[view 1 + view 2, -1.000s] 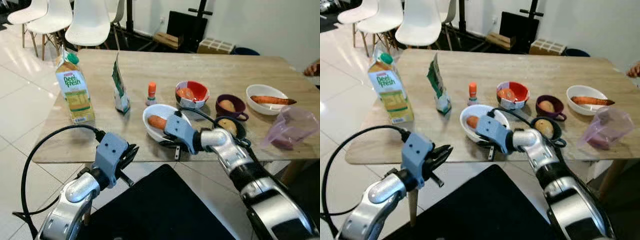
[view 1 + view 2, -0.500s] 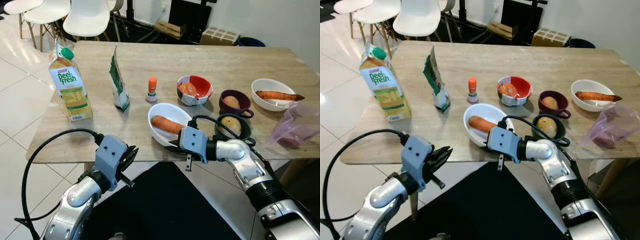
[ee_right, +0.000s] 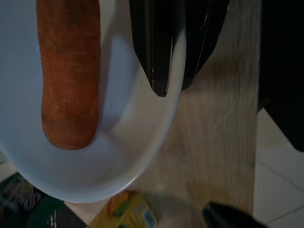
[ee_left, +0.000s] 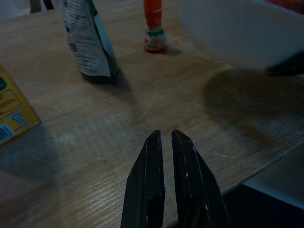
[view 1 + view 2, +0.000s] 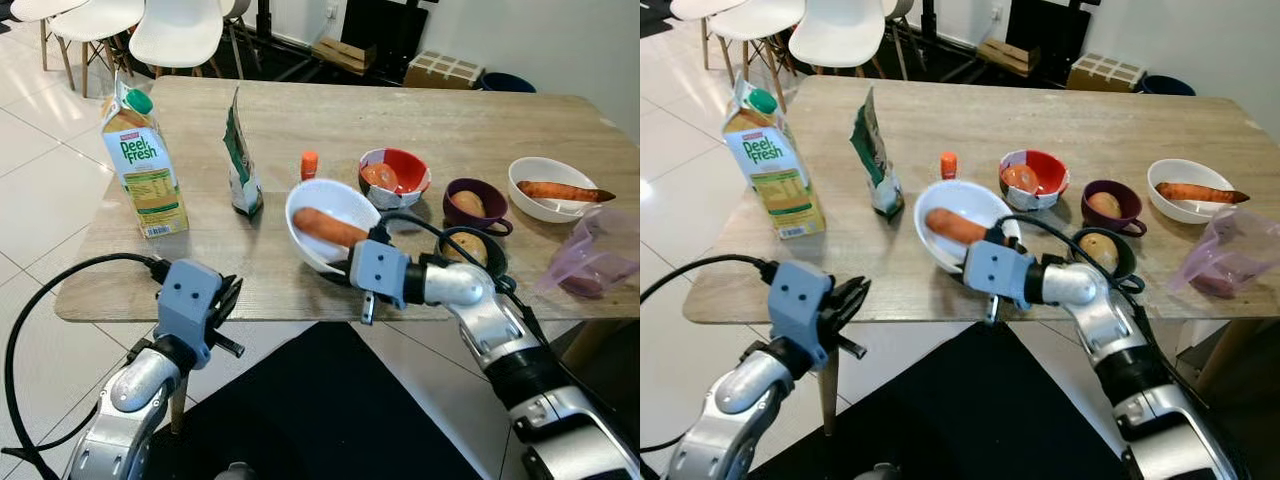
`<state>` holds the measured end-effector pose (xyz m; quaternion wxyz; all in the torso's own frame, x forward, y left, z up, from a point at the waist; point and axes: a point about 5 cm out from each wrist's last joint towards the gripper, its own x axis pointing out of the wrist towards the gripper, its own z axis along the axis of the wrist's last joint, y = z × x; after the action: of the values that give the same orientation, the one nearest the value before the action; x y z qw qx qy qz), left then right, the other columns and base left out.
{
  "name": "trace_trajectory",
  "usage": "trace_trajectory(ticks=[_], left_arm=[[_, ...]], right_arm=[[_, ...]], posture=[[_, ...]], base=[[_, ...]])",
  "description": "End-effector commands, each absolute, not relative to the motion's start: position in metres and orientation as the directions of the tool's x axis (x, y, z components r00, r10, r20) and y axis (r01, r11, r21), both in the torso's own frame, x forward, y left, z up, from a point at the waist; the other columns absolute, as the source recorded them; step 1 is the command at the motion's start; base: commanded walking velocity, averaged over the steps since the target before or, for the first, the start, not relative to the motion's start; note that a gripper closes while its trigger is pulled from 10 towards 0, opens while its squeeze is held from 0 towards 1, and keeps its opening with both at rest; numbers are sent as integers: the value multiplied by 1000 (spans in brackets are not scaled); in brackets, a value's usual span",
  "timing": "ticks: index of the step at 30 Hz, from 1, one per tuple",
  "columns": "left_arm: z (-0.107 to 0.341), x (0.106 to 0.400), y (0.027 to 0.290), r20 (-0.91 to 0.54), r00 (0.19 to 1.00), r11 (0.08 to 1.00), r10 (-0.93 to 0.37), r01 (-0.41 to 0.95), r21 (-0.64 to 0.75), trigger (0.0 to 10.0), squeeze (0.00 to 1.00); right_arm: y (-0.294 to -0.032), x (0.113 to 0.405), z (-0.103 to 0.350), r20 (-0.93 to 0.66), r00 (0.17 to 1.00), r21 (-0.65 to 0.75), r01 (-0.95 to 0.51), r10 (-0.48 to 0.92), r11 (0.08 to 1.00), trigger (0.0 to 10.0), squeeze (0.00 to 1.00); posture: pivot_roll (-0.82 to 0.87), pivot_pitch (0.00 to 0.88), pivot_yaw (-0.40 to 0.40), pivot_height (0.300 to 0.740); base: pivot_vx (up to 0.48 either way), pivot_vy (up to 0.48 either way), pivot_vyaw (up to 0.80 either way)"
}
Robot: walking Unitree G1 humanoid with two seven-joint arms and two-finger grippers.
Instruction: Restocking fridge
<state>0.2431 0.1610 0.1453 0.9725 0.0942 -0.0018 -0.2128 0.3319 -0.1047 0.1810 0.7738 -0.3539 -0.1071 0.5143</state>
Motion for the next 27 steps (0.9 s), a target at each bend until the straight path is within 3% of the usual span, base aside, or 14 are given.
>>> trace_trajectory(ticks=[1, 14, 27], left_arm=[[148, 243, 160, -19, 912, 894, -409, 404, 195, 10000, 0], [148, 244, 155, -9, 911, 897, -413, 408, 170, 10000, 0], [148, 244, 153, -9, 903, 891, -429, 425, 162, 10000, 0]], right_arm=[[-100, 331, 187, -166, 443, -678, -700, 881, 224, 0, 0], [-100, 331, 183, -179, 449, -675, -704, 875, 223, 0, 0], [-105, 331, 177, -215, 453, -672, -711, 865, 206, 0, 0]], posture=[[-68, 134, -64, 740], [-76, 130, -56, 740], [-77, 131, -54, 740]], base=[[0, 0, 0], [0, 0, 0], [-348, 0, 0]])
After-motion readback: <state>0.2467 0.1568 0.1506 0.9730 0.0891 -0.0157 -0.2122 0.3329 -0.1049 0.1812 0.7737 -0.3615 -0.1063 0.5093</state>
